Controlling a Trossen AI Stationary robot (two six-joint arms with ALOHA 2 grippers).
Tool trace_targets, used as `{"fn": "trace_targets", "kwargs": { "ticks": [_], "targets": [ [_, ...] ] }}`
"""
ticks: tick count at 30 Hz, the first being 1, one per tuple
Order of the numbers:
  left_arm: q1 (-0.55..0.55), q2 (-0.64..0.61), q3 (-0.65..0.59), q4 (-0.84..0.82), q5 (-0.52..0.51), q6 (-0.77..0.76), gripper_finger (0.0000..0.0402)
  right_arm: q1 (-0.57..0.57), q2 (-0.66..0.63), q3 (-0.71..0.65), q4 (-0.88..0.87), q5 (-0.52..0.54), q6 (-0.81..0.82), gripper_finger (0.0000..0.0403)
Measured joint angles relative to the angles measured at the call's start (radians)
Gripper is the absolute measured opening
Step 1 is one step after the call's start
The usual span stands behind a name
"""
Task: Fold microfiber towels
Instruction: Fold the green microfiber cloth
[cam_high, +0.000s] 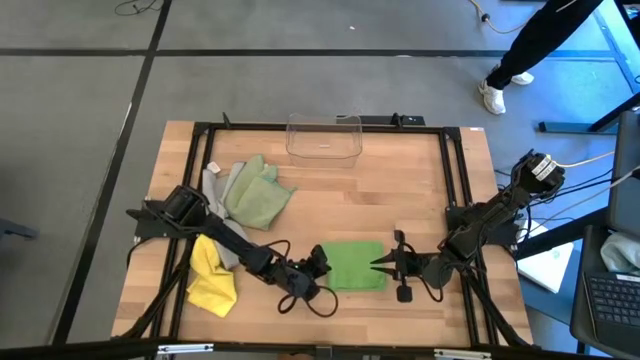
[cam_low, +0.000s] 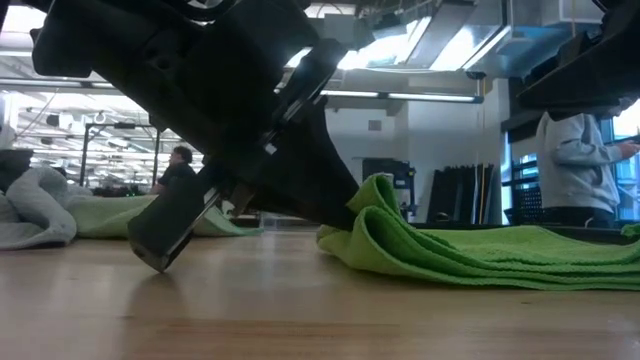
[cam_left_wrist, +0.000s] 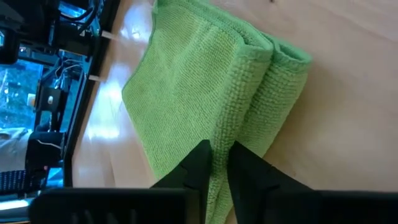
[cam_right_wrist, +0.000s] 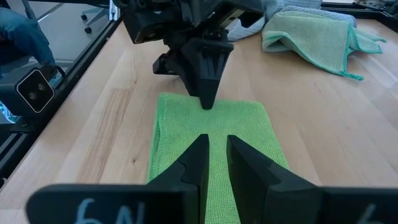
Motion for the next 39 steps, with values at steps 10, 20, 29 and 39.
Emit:
{"fn": "trace_targets", "kwargs": {
  "ticks": [10,20,29,39],
  "targets": [
    [-0.014,-0.001,0.001,-0.001,-0.028,0.001,0.0005,-0.001,0.003,0.000,0.005,0.000,0.062,0.0061],
    [-0.022,0.003,0.020,-0.017,0.064,-0.073,0.0013,-0.001,0.075,0.000,0.002,-0.069,0.155,0.0061],
    [-0.031,0.003,0.021,-0.033,0.064,-0.155,0.0052,-0.060,0.225,0.000,-0.089,-0.085,0.280,0.0061],
    [-0.086,-0.026,0.021,-0.041,-0.077,-0.063,0.0051,-0.209,0.281,0.003,-0.102,-0.123,0.260,0.0061]
  ]
}}
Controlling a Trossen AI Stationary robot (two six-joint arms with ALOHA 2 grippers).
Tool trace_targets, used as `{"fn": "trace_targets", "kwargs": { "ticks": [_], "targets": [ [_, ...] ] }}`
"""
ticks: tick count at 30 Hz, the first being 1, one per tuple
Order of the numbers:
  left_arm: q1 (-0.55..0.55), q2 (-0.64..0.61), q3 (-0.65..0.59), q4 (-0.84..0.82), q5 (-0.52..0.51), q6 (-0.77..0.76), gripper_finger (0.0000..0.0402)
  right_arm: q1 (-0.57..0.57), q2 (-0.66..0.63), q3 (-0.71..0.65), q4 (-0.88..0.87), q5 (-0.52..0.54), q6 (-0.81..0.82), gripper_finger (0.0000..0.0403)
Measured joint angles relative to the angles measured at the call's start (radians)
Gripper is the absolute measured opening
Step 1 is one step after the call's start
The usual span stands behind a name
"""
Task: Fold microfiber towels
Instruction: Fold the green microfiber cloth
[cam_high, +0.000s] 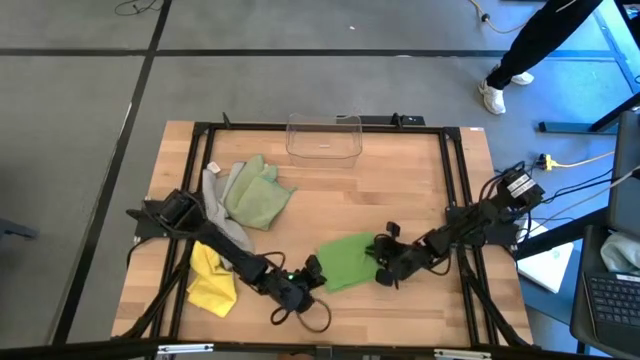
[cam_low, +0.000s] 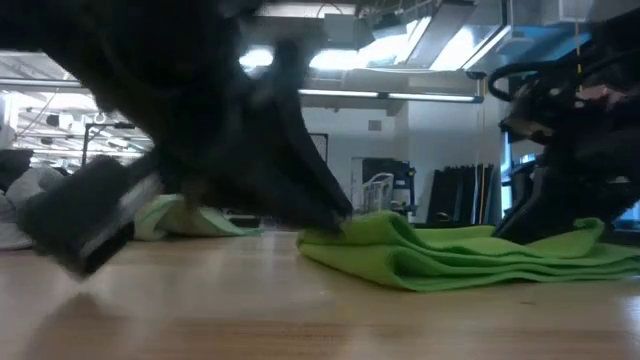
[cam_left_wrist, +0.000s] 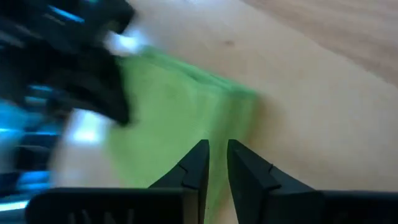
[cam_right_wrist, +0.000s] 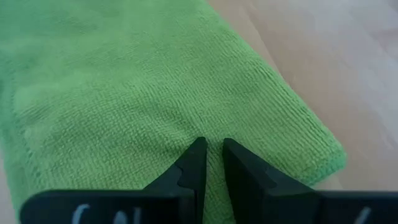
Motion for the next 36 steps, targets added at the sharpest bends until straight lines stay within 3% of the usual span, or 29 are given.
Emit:
{"fn": "trace_targets", "kwargs": {
  "ticks": [3,5,7,11,15,19,23,28,36],
  "targets": [
    [-0.027,-0.038,0.001,0.017,-0.210,0.100,0.0054,-0.009,0.000,0.000,0.003,-0.021,0.000,0.0061],
    [-0.005,-0.056,0.001,0.026,-0.234,0.053,0.0056,-0.009,0.000,0.000,0.003,-0.022,0.000,0.0061],
    [0.046,-0.064,0.003,0.035,-0.129,-0.063,0.0056,-0.009,0.000,0.000,0.004,-0.025,0.000,0.0061],
    [0.155,-0.034,0.003,0.029,0.180,-0.231,0.0056,-0.005,0.001,-0.001,0.013,-0.031,-0.003,0.0061],
    [0.215,-0.016,0.001,-0.081,0.321,-0.282,0.0056,-0.001,0.002,-0.001,0.012,-0.031,-0.006,0.0061],
    [0.233,-0.015,0.002,-0.130,0.380,-0.353,0.0057,0.000,0.002,-0.001,0.012,-0.034,-0.026,0.0061],
    [0.232,-0.001,0.003,-0.043,0.493,-0.392,0.0057,-0.017,0.002,-0.002,0.013,-0.047,-0.045,0.0061],
    [0.209,0.018,0.010,0.037,0.499,-0.382,0.0057,-0.078,0.003,-0.002,0.038,-0.092,-0.181,0.0061],
    [0.202,0.085,0.077,0.059,0.457,-0.398,0.0057,-0.242,0.007,0.019,0.117,-0.276,-0.371,0.0061]
  ]
}}
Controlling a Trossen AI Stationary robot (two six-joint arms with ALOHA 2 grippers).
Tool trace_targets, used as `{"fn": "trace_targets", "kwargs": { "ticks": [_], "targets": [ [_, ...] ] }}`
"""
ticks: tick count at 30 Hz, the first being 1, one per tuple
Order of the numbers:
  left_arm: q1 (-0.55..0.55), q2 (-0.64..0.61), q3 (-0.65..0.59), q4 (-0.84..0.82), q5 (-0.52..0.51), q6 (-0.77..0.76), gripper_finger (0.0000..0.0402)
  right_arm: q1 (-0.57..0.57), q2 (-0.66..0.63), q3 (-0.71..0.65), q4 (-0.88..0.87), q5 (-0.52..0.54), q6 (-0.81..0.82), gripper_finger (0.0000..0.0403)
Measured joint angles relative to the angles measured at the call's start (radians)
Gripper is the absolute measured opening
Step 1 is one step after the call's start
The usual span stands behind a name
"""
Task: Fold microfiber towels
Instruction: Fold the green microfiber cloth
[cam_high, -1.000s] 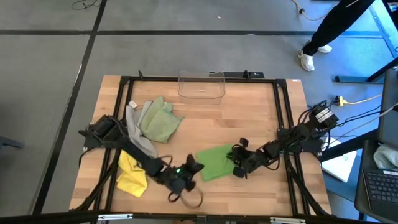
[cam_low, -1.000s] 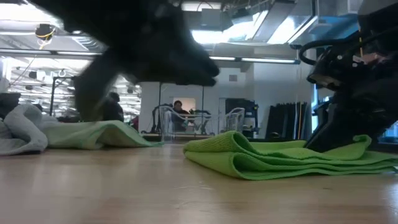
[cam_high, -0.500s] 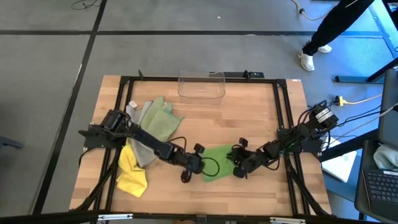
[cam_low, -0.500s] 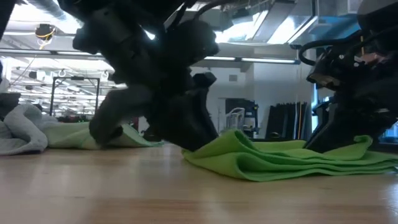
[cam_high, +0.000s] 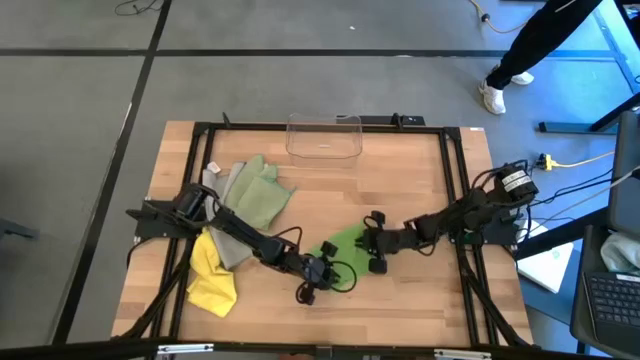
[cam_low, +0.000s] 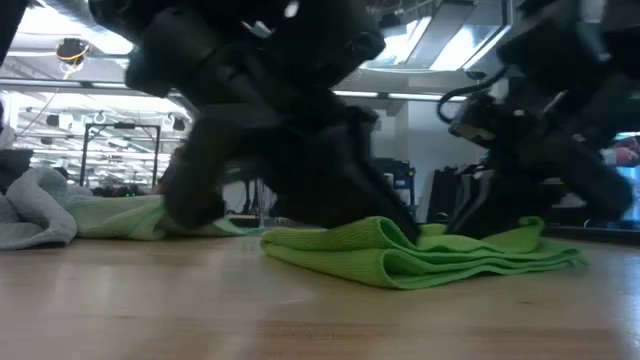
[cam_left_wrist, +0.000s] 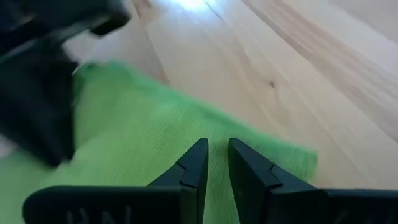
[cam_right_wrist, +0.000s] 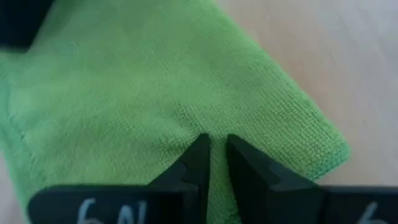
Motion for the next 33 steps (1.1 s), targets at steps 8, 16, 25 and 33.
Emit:
{"fn": "trace_targets", "kwargs": {
  "ticks": [8,16,25,33],
  "targets": [
    [0.015,0.094,0.100,0.001,-0.020,0.029,0.0057,-0.124,0.000,0.101,-0.004,-0.135,-0.249,0.0061],
    [0.035,0.111,0.184,-0.020,-0.063,0.052,0.0057,-0.196,-0.003,0.213,-0.195,-0.158,-0.261,0.0061],
    [-0.012,0.065,0.289,-0.355,-0.284,0.104,0.0057,-0.138,-0.164,0.276,-0.551,-0.152,-0.090,0.0061],
    [-0.052,-0.064,0.308,-0.642,-0.329,-0.034,0.0057,0.080,-0.212,0.275,-0.532,-0.177,-0.020,0.0061]
  ]
}}
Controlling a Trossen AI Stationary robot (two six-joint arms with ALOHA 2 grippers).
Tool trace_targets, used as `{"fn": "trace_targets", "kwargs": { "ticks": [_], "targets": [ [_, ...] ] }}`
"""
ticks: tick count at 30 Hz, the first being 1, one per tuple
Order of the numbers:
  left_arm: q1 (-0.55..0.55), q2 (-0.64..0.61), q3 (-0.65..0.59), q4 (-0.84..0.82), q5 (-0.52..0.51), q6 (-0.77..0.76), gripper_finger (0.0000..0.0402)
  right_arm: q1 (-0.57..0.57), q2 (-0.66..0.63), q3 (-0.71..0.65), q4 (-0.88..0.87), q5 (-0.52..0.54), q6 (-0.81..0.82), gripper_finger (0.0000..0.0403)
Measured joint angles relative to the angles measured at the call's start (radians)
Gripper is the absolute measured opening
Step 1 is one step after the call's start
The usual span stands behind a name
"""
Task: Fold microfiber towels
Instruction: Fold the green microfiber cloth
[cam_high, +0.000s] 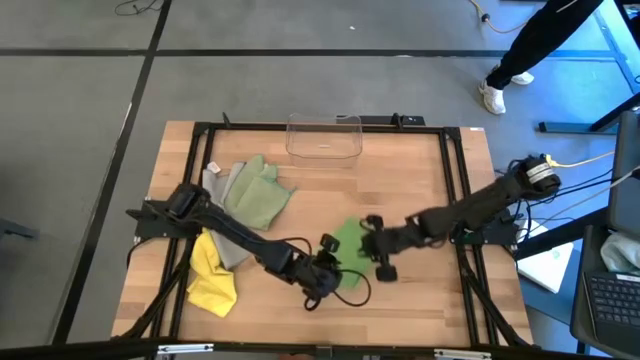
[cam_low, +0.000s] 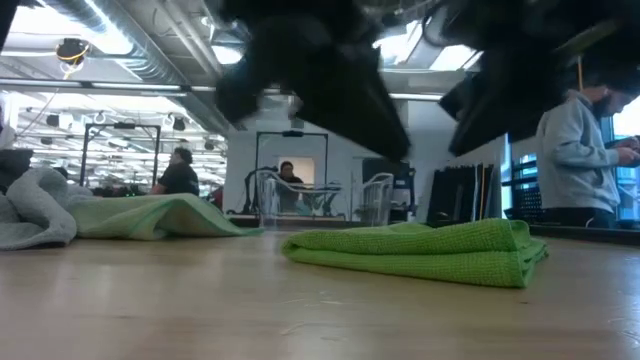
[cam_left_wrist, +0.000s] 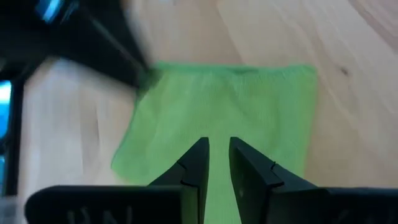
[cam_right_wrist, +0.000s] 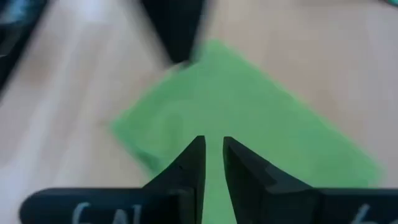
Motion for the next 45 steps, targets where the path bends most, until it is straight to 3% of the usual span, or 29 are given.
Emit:
{"fn": "trace_targets", "kwargs": {
  "ticks": [3,6,12,17,22,29,35,38,45],
  "targets": [
    [0.004,-0.015,-0.019,-0.081,0.006,-0.063,0.0057,0.076,0.041,-0.001,0.086,0.019,0.008,0.0061],
    [0.016,-0.014,-0.059,-0.064,0.048,-0.072,0.0057,0.118,0.094,-0.001,0.176,0.102,0.011,0.0062],
    [0.057,-0.014,-0.176,0.144,0.048,-0.027,0.0057,0.113,0.199,-0.002,0.328,0.232,0.033,0.0083],
    [0.116,-0.001,-0.252,0.216,0.131,-0.042,0.0057,0.101,0.334,0.005,0.462,0.179,0.066,0.0086],
    [0.124,-0.002,-0.263,0.230,0.141,-0.056,0.0057,0.103,0.394,0.013,0.413,0.166,0.112,0.0082],
    [0.090,-0.002,-0.265,0.305,0.177,-0.182,0.0057,0.103,0.376,0.016,0.316,0.112,0.157,0.0081],
    [0.043,-0.002,-0.265,0.413,0.170,-0.304,0.0057,0.103,0.369,0.016,0.285,0.097,0.127,0.0080],
    [0.022,-0.002,-0.265,0.420,0.147,-0.341,0.0057,0.102,0.367,0.017,0.263,0.038,0.125,0.0080],
    [-0.004,-0.002,-0.265,0.411,0.070,-0.272,0.0057,0.150,0.365,0.018,0.211,-0.092,-0.077,0.0080]
  ]
}}
